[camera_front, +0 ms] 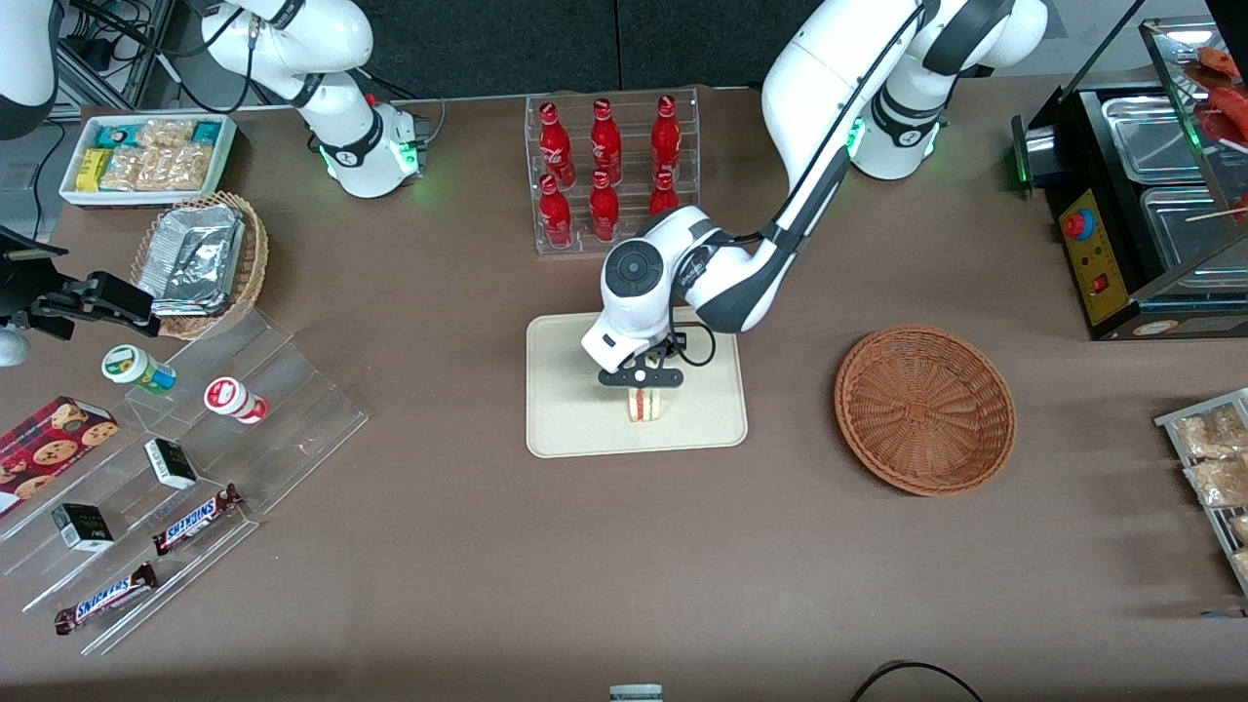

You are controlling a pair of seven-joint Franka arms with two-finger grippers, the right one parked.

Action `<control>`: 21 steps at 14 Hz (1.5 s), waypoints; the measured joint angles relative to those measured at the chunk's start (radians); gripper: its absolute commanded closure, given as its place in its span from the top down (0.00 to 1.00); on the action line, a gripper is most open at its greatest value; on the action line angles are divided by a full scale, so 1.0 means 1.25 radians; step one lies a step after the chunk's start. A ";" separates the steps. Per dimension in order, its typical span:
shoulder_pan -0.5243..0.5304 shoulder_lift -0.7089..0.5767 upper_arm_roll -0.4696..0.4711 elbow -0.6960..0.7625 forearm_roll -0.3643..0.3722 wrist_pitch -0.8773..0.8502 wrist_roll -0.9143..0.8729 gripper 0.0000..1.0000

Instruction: Place sandwich from basket to tray

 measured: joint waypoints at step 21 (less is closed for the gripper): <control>0.269 -0.186 0.031 0.048 -0.001 -0.317 0.309 1.00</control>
